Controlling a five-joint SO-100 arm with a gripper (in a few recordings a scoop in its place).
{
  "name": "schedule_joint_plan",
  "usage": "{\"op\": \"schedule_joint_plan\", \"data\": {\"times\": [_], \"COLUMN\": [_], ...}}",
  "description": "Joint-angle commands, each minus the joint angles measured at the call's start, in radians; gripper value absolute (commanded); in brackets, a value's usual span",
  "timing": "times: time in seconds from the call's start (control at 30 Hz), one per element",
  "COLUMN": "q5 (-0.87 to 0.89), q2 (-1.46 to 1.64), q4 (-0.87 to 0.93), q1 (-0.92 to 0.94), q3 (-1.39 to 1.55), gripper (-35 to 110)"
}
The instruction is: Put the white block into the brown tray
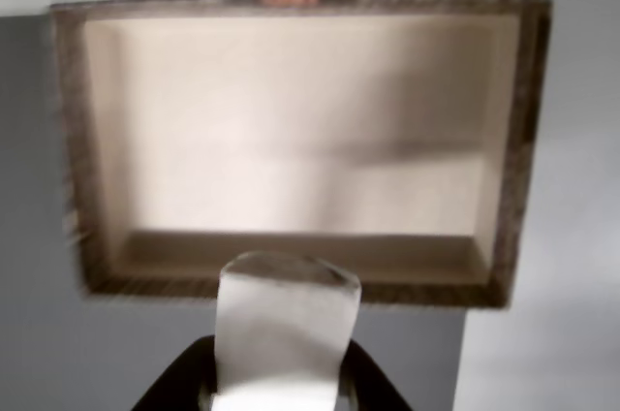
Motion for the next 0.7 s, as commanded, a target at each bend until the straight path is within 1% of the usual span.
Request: {"op": "schedule_joint_plan", "data": {"times": [0.0,0.27,0.67], "q5": [-0.011,-0.034,-0.031], "q2": [-0.063,-0.293,-0.408], "q4": [0.006,0.06,0.072], "q1": [0.026,0.038,0.02], "q3": [-0.114,-0.405,-0.525], "gripper": [22,22,22]}}
